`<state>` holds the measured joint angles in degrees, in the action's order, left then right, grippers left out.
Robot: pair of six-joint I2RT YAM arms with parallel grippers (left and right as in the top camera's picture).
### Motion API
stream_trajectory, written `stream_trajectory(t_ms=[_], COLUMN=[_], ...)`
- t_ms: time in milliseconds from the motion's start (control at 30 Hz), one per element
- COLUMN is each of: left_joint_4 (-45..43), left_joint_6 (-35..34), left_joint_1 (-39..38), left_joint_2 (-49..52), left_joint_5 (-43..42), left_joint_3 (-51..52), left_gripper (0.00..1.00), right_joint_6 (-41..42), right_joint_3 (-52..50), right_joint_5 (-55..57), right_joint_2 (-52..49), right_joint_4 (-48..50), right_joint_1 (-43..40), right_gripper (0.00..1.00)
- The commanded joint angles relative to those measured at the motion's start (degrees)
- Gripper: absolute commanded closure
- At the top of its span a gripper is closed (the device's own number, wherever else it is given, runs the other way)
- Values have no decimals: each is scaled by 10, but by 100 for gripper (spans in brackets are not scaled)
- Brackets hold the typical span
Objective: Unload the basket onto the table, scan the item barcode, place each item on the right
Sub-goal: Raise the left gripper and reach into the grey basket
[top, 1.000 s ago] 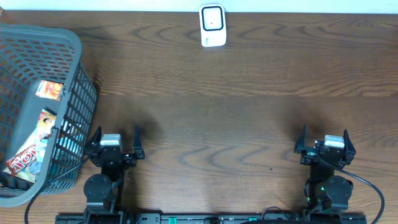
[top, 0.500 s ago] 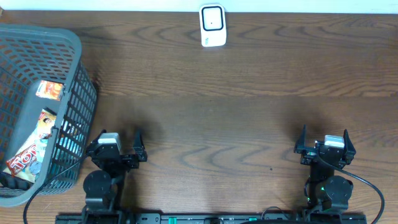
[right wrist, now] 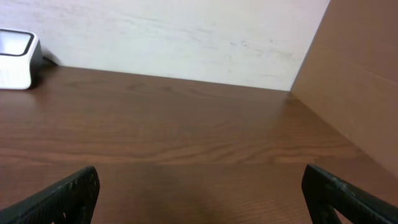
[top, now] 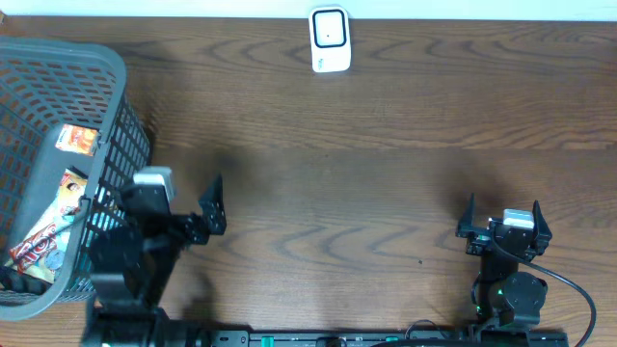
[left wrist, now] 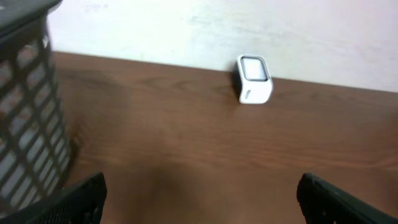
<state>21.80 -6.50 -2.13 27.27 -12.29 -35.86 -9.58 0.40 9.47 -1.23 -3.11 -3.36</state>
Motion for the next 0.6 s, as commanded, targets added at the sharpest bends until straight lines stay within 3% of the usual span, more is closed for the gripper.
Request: stream_trajectory(t_ms=[0, 267, 400, 567], left_joint_4=[22, 33, 37, 61], left_joint_6=[-18, -49, -101, -101], left_joint_1=[2, 2, 2, 2], left_joint_2=[58, 140, 165, 184], left_joint_5=[-39, -38, -38, -38], left_joint_3=[-85, -184, -189, -189], left_gripper=[2, 2, 2, 2], right_joint_6=[-6, -5, -5, -5], right_joint_3=[-1, -1, -1, -1], right_joint_5=[5, 5, 5, 5], right_joint_2=[-2, -2, -2, -2], right_joint_4=[-2, -2, -2, -2], right_joint_1=[-2, -2, -2, -2], right_gripper=[1, 1, 1, 1])
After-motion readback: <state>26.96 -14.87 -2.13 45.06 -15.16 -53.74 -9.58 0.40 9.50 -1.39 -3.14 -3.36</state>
